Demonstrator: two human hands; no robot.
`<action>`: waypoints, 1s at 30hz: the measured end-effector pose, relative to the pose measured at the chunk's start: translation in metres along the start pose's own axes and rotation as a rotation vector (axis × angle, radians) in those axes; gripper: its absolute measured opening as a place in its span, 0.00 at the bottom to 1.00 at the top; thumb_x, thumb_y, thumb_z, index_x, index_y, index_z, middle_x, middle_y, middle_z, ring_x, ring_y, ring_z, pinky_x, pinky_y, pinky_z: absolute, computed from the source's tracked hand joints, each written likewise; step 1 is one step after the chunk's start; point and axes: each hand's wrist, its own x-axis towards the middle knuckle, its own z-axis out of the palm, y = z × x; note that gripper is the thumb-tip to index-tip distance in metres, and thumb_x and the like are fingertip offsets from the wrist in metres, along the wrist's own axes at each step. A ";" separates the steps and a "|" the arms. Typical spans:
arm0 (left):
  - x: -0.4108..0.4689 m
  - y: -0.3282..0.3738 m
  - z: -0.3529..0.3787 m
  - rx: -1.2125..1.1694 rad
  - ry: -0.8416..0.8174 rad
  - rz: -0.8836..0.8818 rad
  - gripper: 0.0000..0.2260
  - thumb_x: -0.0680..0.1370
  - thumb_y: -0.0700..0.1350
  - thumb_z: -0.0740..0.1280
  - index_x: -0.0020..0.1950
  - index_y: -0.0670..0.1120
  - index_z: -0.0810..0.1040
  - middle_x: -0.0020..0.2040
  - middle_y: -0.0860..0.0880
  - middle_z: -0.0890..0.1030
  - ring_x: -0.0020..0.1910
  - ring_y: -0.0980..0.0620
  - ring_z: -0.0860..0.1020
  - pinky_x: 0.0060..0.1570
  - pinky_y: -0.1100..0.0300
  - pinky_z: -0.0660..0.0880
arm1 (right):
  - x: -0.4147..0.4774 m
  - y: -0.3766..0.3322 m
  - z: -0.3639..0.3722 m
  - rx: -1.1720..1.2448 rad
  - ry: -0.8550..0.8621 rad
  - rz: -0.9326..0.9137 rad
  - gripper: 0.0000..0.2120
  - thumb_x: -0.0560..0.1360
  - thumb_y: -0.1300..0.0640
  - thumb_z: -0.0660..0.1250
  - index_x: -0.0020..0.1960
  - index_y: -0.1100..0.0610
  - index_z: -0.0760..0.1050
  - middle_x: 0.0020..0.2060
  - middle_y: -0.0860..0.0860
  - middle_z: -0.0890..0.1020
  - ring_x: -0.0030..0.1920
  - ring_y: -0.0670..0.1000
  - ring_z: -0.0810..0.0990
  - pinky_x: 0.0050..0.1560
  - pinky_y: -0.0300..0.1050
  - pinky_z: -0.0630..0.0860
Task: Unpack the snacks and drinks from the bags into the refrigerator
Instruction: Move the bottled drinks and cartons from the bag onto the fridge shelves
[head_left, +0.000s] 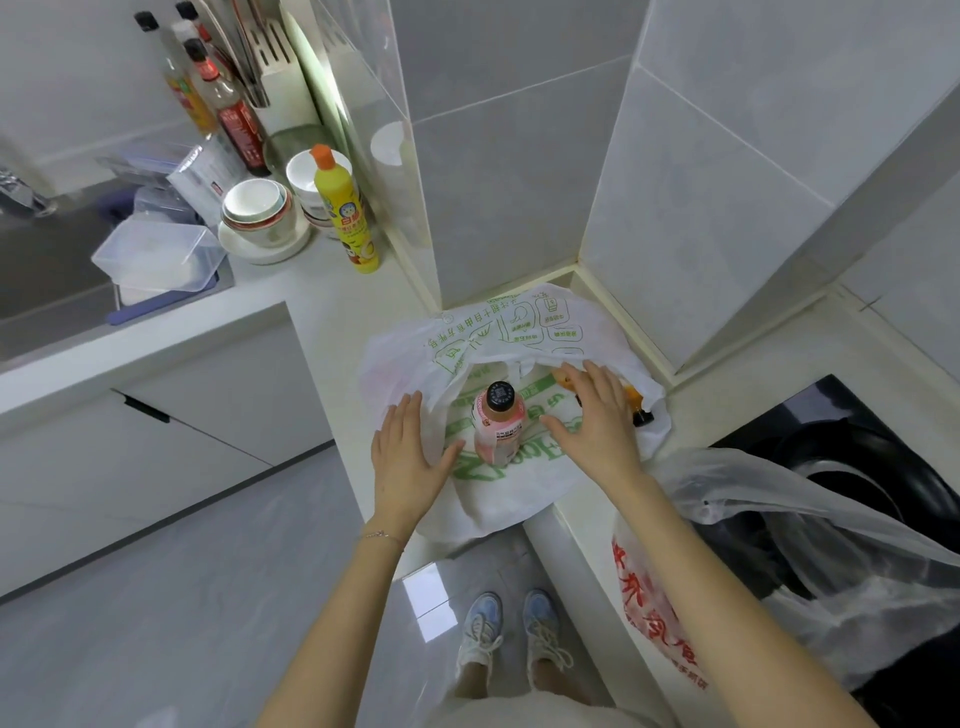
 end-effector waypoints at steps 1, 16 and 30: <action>0.001 0.001 0.001 0.001 -0.009 0.010 0.40 0.73 0.69 0.57 0.78 0.48 0.57 0.78 0.48 0.60 0.78 0.46 0.55 0.75 0.44 0.54 | 0.001 0.002 0.001 -0.005 0.008 0.003 0.33 0.72 0.49 0.72 0.74 0.53 0.64 0.74 0.55 0.64 0.75 0.59 0.56 0.74 0.59 0.55; 0.022 -0.006 0.014 0.032 -0.240 -0.020 0.39 0.73 0.69 0.54 0.79 0.54 0.52 0.79 0.49 0.56 0.78 0.47 0.54 0.73 0.41 0.57 | 0.022 0.036 0.009 -0.207 -0.196 0.208 0.30 0.73 0.47 0.70 0.71 0.54 0.66 0.68 0.53 0.70 0.70 0.57 0.63 0.70 0.52 0.61; 0.002 -0.032 0.010 -0.192 -0.180 -0.334 0.35 0.77 0.54 0.69 0.78 0.53 0.54 0.71 0.40 0.65 0.66 0.40 0.70 0.63 0.46 0.71 | -0.010 -0.014 0.052 -0.016 -0.305 0.105 0.22 0.71 0.45 0.71 0.60 0.55 0.74 0.56 0.53 0.80 0.58 0.57 0.77 0.54 0.48 0.72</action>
